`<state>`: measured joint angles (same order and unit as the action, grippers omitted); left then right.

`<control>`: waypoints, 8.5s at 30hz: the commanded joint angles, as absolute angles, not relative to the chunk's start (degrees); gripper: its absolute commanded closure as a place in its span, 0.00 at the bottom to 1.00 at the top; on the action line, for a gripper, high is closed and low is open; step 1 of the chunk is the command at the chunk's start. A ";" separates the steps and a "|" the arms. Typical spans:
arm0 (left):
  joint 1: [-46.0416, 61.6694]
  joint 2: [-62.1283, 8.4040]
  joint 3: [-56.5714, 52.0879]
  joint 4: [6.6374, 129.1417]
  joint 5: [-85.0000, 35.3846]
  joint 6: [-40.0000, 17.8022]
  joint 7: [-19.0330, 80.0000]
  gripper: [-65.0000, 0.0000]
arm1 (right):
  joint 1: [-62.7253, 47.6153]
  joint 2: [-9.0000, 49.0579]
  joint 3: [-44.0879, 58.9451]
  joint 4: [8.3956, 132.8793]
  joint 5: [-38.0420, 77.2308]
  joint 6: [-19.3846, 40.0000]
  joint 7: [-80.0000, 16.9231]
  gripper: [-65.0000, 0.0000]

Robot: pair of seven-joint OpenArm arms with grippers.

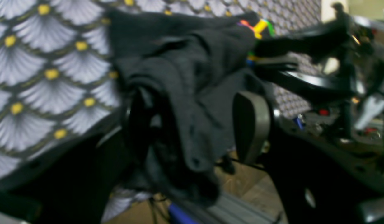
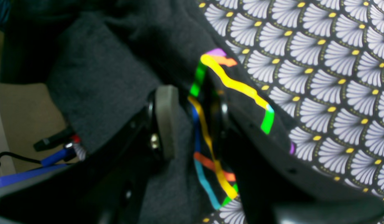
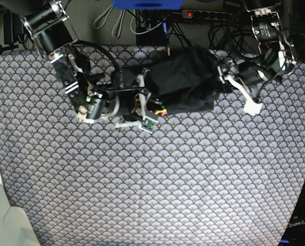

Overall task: Fold the T-shirt properly
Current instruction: 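Press the folded bundle with both grippers and release it, then grasp the bundle with the left gripper and rotate it upright, then straighten the bundle's edge with the right gripper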

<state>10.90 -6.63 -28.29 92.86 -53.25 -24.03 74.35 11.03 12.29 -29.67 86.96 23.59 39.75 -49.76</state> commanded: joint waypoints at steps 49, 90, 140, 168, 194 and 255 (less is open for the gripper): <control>4.18 0.13 -25.63 83.38 -38.11 -24.31 73.45 0.45 | 12.35 14.90 -27.47 88.40 24.75 40.00 -48.57 0.75; -17.80 4.70 17.27 82.15 6.20 -23.78 67.21 1.00 | -3.03 21.85 26.51 100.09 24.48 40.00 -48.57 0.75; -20.44 9.00 39.78 73.89 33.45 -23.78 49.01 0.65 | -14.55 19.74 43.12 100.70 24.57 40.00 -48.57 0.75; -7.96 9.00 3.56 99.91 32.84 -10.42 48.92 0.09 | -14.11 20.88 23.08 107.21 24.48 40.00 -48.57 0.75; 11.82 5.32 -9.98 109.32 32.84 -10.51 49.01 1.00 | 12.62 12.97 -20.26 87.43 24.40 40.00 -47.87 0.76; 17.63 4.00 -10.42 113.63 32.75 -19.12 49.01 1.00 | 14.11 17.19 -17.80 83.56 24.48 40.00 -29.67 0.76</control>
